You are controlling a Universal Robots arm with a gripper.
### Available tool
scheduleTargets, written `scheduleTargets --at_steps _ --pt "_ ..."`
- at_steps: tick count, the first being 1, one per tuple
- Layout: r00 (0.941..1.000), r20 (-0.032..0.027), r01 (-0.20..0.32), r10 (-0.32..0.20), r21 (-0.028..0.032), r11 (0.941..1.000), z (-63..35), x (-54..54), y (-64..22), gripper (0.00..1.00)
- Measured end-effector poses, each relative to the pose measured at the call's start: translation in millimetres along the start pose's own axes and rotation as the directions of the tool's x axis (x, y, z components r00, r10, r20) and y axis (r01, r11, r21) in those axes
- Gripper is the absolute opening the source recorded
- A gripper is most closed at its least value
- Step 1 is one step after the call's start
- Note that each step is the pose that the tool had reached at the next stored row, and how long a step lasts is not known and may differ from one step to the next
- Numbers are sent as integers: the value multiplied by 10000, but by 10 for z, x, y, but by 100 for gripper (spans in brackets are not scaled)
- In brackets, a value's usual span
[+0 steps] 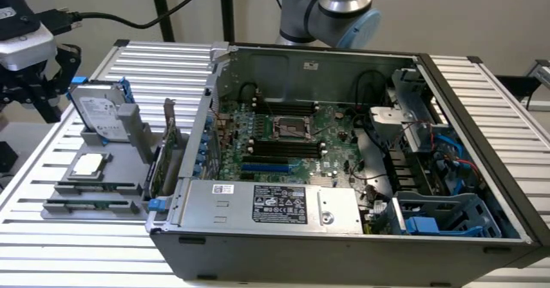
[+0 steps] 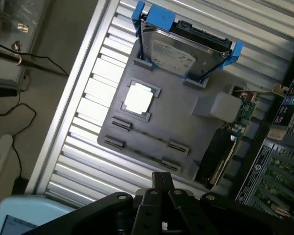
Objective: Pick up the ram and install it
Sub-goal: 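Pick up the ram and move it above insertion slot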
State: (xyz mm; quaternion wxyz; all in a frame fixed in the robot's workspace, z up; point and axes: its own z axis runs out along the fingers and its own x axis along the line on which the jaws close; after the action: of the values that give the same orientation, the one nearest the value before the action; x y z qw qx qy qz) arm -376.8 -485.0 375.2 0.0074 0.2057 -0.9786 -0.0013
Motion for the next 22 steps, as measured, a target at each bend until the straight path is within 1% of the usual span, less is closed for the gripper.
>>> scheduleTargets --at_steps 3,6,9,11,14,16,19,22 --pt "9985 -4 540 -540 7 9985 5 0 0 11" --pt "9940 -8 1093 -1093 15 9940 10 0 0 11" --pt "9867 -12 1627 -1627 22 9867 15 0 0 11" --pt "9800 -15 1992 -1992 27 9800 18 0 0 11" --pt "9678 -19 2518 -2518 34 9678 23 0 0 11" --pt "9581 -22 2863 -2863 38 9581 27 0 0 11" --pt "9411 -27 3382 -3382 44 9411 32 -1 0 11" --pt "9208 -33 3900 -3900 50 9208 37 -1 0 11"
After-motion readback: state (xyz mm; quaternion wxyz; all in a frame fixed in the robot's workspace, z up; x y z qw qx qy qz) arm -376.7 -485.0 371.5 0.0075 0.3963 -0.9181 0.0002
